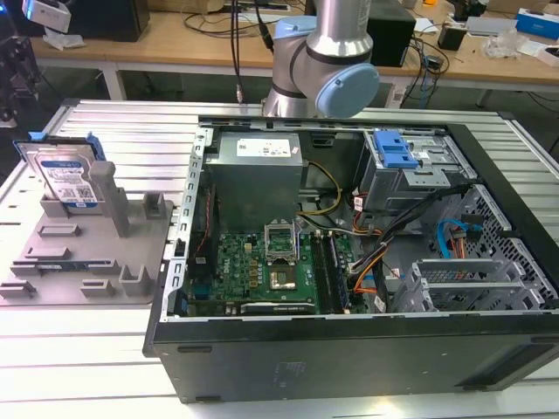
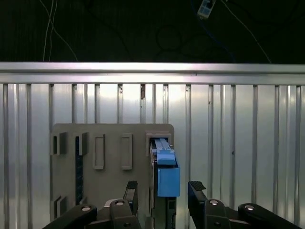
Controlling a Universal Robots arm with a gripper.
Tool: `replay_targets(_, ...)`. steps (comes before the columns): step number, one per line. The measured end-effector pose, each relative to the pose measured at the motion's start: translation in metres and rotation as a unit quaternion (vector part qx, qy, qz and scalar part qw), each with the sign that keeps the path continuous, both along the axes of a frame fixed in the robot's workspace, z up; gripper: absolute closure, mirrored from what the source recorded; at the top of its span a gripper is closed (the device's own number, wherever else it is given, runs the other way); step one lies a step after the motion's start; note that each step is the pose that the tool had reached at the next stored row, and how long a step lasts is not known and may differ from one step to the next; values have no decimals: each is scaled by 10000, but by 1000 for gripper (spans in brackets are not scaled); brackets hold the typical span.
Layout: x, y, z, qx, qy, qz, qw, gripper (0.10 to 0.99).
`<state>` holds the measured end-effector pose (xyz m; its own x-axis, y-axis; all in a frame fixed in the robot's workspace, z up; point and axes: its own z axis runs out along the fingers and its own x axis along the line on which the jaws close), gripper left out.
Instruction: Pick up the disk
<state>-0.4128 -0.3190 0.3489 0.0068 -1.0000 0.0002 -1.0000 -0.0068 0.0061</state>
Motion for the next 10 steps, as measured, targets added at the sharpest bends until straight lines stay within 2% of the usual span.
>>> replay_targets(5,1,4,-22,1,-1,1,10000,545)
replay_targets(10,-2,27,-115,11,-1,0,10000,545)
